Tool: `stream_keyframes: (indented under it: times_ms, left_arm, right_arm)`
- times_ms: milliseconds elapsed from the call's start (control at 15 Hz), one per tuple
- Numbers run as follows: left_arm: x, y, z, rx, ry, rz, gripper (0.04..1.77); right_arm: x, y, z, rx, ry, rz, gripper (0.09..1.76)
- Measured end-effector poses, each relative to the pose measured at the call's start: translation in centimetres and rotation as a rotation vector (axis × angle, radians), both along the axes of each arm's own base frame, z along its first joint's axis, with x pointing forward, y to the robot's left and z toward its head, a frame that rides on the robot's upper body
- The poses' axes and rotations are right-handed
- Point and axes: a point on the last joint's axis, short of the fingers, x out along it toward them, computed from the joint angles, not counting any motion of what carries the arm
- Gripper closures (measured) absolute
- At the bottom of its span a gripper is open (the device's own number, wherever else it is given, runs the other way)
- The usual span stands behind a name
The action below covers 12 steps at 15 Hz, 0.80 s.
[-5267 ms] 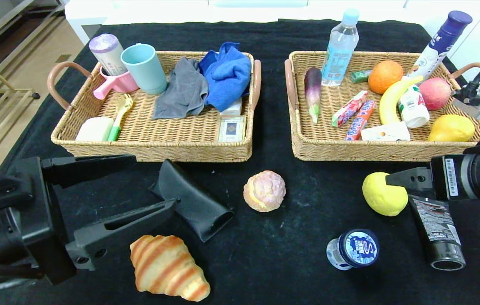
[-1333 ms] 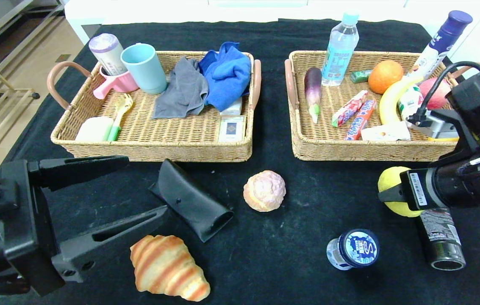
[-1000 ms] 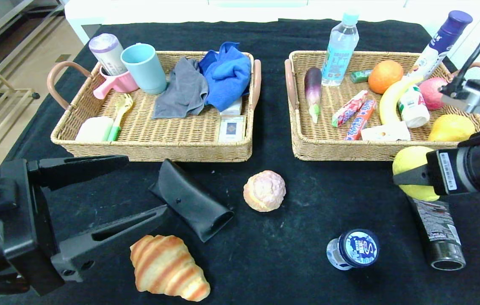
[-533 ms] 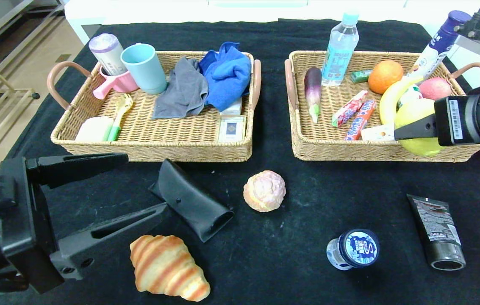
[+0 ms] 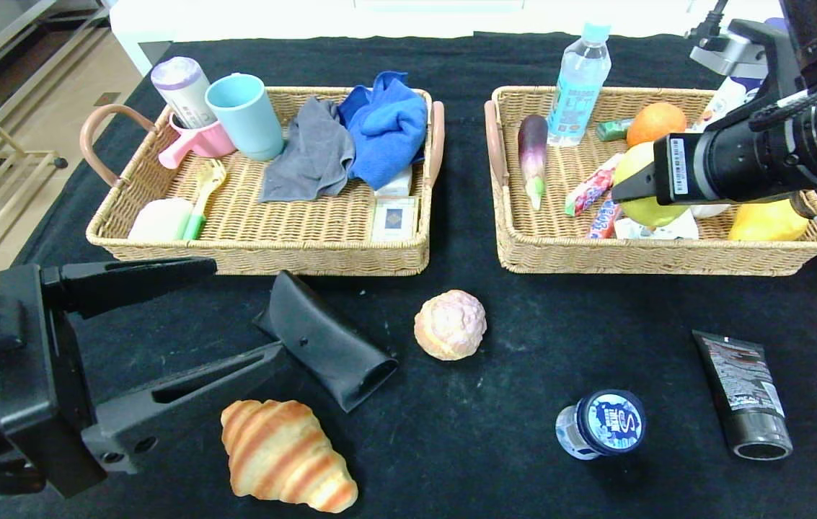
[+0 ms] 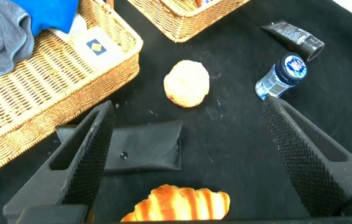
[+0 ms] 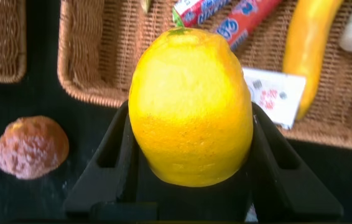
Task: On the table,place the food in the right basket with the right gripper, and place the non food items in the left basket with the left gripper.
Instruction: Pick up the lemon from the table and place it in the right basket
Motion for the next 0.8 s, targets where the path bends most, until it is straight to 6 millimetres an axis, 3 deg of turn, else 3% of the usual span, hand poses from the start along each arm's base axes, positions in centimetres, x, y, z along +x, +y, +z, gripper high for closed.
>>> stream_keyframes:
  times_ms: [333,600,800]
  left_arm:
    - [-0.1,0.0,0.1,-0.002,-0.004,0.000,0.09]
    - [-0.1,0.0,0.1,-0.001,-0.005,-0.001,0.09]
    - [-0.1,0.0,0.0,0.000,-0.003,-0.001,0.09]
  right_arm:
    - [3.6,1.3,-0.8,0.038,-0.079,-0.010,0.83]
    - [5.0,1.7,-1.8,0.037,-0.084,-0.021,0.83]
    - [5.3,1.9,-1.8,0.045,-0.098,-0.021,0.63]
